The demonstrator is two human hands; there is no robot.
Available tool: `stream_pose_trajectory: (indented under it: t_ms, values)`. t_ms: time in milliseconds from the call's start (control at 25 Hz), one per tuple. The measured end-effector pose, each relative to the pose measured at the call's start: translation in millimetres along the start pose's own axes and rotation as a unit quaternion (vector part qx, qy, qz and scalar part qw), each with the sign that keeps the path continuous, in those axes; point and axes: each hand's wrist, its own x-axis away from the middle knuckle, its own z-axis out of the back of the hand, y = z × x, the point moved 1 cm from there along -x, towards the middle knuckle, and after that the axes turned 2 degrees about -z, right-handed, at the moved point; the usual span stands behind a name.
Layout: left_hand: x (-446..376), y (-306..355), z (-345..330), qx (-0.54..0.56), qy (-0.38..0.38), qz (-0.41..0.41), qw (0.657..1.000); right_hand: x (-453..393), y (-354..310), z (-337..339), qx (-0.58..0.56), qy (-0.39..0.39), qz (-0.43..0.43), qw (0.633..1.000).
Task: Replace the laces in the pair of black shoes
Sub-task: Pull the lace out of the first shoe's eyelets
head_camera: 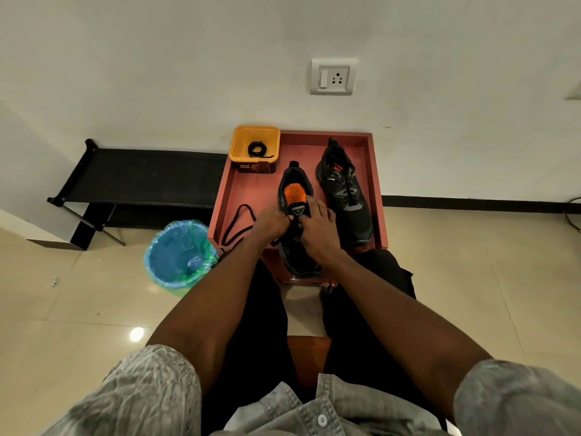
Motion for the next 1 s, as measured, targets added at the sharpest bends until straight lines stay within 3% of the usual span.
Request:
stream_pose_trajectory:
  t_ms: [80, 120, 160, 240, 320, 360, 440, 560, 680, 880, 1000]
  values:
    - [0, 4, 1, -0.020, -0.002, -0.019, 1.000, 2, 4, 1, -0.048, 0.046, -0.001, 0.998]
    - [1, 6, 0, -0.039, -0.008, -0.032, 0.999, 3, 13, 3, -0.102, 0.075, -0.051, 0.991]
    - [1, 6, 0, -0.048, -0.017, -0.037, 0.998, 6, 22, 9, -0.179, 0.112, -0.131, 0.969]
    - [-1, 4, 0, -0.081, -0.026, -0.045, 0.995, 9, 46, 26, -0.280, 0.213, -0.295, 0.888]
    - [0, 4, -1, -0.082, -0.016, -0.038, 0.996, 11, 64, 42, -0.278, 0.259, -0.410, 0.829]
    - [1, 5, -2, -0.087, -0.012, -0.044, 0.995, 10, 68, 46, -0.267, 0.252, -0.434, 0.823]
    - [2, 6, -2, -0.096, -0.012, -0.055, 0.994, 7, 57, 46, -0.237, 0.226, -0.378, 0.866]
    - [3, 6, 1, -0.103, -0.014, -0.050, 0.993, 4, 18, 26, -0.084, 0.100, -0.131, 0.983]
    - [3, 5, 1, -0.108, -0.026, -0.041, 0.993, 4, -2, 7, 0.004, -0.015, -0.002, 1.000]
    - [0, 3, -3, -0.092, -0.018, -0.026, 0.995, 5, 5, 8, -0.017, 0.039, -0.005, 0.999]
    - [2, -1, -4, -0.069, -0.006, -0.013, 0.998, 12, 30, 16, -0.120, 0.146, -0.160, 0.969]
